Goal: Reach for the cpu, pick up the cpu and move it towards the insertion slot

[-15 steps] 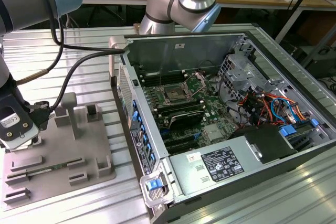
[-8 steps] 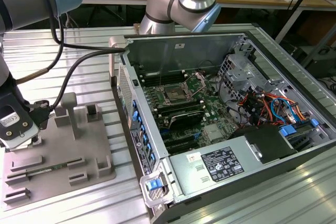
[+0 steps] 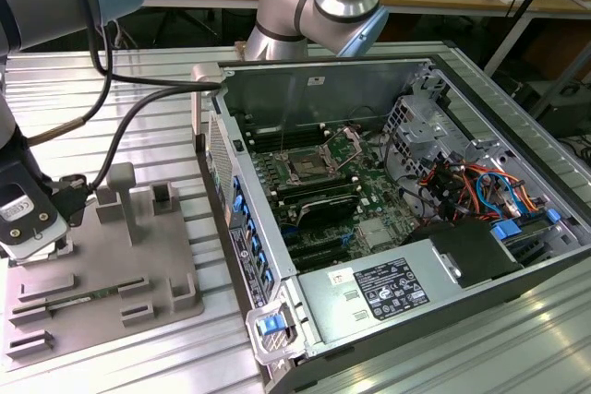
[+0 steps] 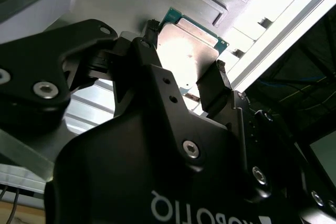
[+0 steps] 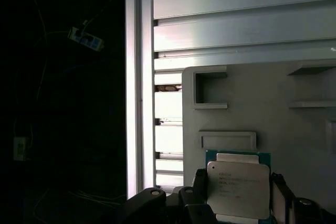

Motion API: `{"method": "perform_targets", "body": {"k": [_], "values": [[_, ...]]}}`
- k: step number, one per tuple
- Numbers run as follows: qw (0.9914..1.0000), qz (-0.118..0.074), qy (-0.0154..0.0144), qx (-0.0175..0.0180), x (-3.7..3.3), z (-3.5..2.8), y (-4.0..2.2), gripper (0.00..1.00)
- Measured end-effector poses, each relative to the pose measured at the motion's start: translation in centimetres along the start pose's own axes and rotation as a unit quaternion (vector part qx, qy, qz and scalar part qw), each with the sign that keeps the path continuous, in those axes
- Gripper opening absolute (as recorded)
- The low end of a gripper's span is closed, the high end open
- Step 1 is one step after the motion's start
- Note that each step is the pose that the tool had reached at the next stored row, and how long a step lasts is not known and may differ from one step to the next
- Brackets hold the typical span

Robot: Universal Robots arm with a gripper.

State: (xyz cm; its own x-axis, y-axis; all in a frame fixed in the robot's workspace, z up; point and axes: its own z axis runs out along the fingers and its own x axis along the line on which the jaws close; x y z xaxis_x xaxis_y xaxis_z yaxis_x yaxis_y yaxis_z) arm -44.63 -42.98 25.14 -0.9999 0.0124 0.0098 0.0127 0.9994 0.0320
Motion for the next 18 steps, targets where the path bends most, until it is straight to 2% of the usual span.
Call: {"method": "perform_targets", "body": {"k": [18], "values": [[1.00000, 0.000, 0.0000, 0.0000, -0.02, -0.52, 0.01, 0.55]]}}
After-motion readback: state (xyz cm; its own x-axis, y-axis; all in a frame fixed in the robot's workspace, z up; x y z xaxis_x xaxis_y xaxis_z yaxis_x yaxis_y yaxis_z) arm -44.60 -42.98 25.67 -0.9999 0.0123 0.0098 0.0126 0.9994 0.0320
